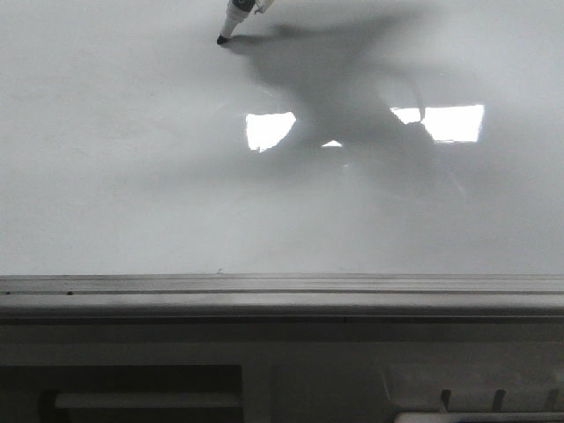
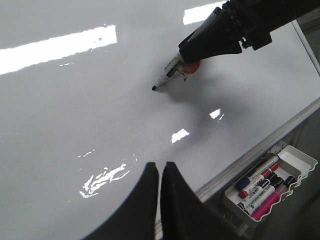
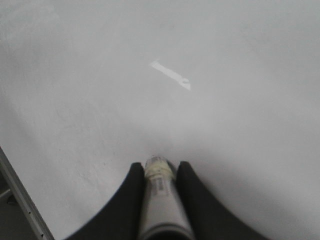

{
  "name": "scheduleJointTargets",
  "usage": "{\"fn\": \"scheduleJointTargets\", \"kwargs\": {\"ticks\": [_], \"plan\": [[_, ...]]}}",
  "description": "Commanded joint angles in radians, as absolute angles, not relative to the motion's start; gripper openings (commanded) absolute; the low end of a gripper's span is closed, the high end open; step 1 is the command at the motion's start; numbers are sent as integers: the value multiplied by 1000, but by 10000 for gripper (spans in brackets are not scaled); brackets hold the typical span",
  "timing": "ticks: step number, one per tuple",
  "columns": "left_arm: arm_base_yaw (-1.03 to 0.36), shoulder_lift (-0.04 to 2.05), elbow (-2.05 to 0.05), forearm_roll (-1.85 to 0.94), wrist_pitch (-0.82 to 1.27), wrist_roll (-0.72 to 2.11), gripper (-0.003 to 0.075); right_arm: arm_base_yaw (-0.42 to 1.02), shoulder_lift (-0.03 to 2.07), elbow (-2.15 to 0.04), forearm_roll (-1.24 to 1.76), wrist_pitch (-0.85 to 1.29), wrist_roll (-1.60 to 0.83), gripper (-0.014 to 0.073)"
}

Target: Write number 3 on whiteboard

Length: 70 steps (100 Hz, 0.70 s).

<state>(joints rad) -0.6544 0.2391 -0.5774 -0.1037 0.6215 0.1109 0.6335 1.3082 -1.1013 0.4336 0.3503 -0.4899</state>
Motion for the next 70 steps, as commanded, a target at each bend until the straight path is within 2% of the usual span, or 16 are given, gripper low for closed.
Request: {"fn": "scheduleJointTargets", "kwargs": {"ticks": [1,27,54,70], "plan": [[-660,251,-604,-117,543,101,-20,627,1298,-1134,435,285,-492,-61],[-660,251,-604,-117,543,101,-20,588,1298,-1134,435,291,-492,-61],[-660,251,-604,-117,543,101,-20,484,1291,-1134,435,438,-484,-60],[-660,251,-604,-117,543,101,-20,480,1279,-1134,437,512,-476,-59]]}}
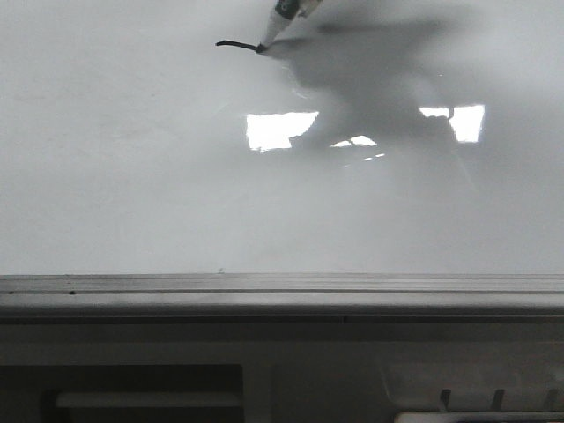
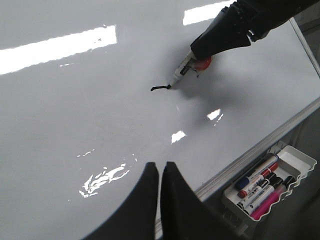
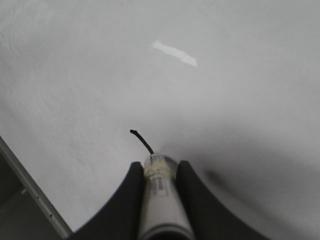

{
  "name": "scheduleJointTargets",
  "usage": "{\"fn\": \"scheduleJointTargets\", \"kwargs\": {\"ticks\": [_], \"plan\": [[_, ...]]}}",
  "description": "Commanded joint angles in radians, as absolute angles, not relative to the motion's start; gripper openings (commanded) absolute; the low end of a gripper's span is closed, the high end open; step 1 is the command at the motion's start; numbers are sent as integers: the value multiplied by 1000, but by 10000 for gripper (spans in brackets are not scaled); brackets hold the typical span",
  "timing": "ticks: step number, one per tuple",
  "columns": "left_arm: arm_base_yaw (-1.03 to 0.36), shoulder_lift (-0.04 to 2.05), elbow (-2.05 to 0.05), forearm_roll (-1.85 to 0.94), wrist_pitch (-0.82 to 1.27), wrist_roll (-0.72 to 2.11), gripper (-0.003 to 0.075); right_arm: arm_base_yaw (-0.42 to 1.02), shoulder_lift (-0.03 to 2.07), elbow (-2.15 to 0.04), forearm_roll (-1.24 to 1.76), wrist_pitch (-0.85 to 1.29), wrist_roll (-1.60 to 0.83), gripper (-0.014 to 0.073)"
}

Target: Write number 3 on whiteboard

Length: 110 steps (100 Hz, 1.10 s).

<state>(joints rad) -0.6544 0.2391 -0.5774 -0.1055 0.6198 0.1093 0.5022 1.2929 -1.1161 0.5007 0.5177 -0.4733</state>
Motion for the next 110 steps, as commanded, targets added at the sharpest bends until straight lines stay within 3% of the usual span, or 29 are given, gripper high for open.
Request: {"fn": "scheduleJointTargets", "kwargs": {"ticks": [1,36,65,110], "plan": [[-660,251,-604,-117,543,101,-20,483,1279,-1134,440,516,-472,-59],[-660,251,-604,-117,543,101,-20,600,1304,-1105,470,391,-440,-60],[-660,251,-604,-117,543,101,-20,589,1308,-1105,482,380,-440,-60],[-660,251,-604,-121,543,101,-20,488,1240,-1102,480,539,-429,-59]]}}
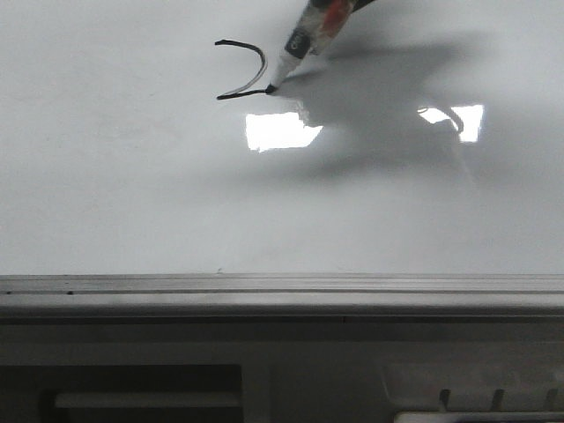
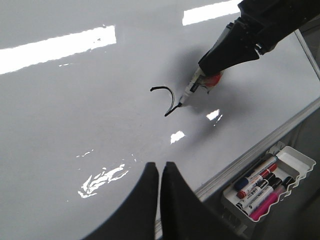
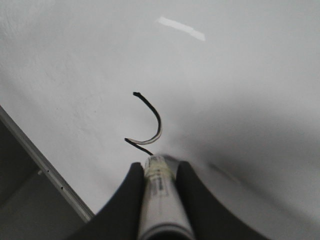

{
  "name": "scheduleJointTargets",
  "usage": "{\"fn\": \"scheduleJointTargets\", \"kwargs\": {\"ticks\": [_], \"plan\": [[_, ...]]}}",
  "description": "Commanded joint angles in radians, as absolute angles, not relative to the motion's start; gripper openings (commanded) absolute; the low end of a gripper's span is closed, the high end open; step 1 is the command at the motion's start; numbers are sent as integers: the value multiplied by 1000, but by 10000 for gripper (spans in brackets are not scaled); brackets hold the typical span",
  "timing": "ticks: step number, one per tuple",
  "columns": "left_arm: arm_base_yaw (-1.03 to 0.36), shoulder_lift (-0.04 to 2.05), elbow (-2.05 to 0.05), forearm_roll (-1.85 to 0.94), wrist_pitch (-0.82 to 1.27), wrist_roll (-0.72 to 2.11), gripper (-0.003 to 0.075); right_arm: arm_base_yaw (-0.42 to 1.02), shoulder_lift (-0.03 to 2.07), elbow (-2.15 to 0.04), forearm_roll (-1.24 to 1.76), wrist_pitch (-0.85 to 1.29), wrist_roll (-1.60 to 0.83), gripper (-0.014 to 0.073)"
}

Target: Write number 3 on whiteboard

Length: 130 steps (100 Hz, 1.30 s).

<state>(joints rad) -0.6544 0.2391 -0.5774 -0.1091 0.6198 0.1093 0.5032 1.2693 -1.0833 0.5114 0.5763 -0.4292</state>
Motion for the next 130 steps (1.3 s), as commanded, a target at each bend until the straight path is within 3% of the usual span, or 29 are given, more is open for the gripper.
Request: {"fn": "scheduleJointTargets", "kwargs": {"ticks": [1,70,98,111,120,130], "plan": [[-660,251,-604,-121,543,101,-20,488,1238,-1102,480,540,-423,-59],[-660,251,-604,-121,545,101,-20,652,1354,-1055,524,394,-345,-60],[-660,251,-604,-121,536,101,-20,668,1198,-1200,550,692,-347,-60],[-660,253,-608,-169,468,101,-17,670,1087,-1295,548,702,-416,-61],[-660,284,-635,-212,457,119,59,670,1039,-1337,544,695,-452,-61],[-662,355,-701,-328,499,237,286,670,1020,-1341,528,732,-475,-61]]}}
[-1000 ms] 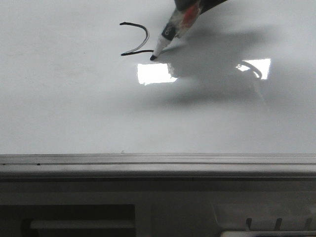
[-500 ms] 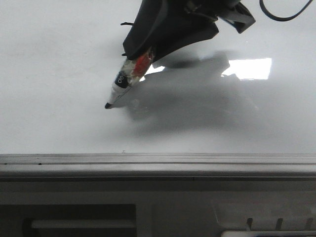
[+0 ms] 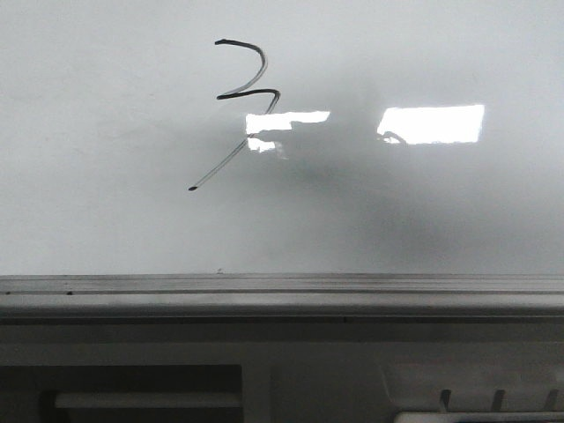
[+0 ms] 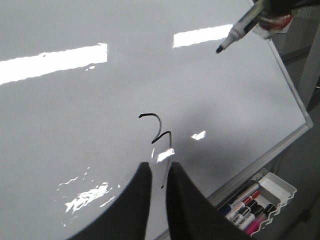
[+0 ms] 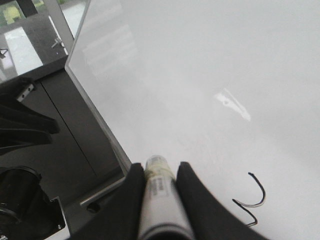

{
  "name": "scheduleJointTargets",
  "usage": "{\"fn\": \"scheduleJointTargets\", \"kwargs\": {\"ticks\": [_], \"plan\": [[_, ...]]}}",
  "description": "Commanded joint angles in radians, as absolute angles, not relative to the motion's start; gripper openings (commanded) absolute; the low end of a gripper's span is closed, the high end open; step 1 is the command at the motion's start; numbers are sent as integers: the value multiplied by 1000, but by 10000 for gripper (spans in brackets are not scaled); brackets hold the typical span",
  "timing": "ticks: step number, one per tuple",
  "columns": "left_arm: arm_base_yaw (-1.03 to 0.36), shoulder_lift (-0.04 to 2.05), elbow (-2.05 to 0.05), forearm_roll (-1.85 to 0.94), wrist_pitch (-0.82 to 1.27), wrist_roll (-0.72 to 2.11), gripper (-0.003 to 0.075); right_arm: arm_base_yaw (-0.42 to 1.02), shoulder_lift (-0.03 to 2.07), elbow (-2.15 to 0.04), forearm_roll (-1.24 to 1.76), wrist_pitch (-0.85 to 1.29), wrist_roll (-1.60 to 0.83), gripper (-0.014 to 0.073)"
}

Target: Write number 3 on whiteboard

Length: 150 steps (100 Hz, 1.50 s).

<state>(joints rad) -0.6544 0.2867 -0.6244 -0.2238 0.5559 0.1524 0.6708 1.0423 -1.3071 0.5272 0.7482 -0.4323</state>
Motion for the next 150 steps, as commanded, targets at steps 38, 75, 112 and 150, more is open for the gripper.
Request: {"fn": "scheduleJointTargets", "kwargs": {"ticks": [38,75,112,150], "plan": [[-662,771,-1067,-864,1050,784,393,792,1056,-1341,576,1010,-913,-61],[-662,946,-1132,-970,1167,819,344,917,1056,-1341,578,932,-951,-61],[-662,960,-1132,-915,1157,835,288,920,1056,-1341,618,927,-951,-61],[-662,975,-1132,-902,1081,835,278,920,1056,-1341,620,940,-951,-61]]}}
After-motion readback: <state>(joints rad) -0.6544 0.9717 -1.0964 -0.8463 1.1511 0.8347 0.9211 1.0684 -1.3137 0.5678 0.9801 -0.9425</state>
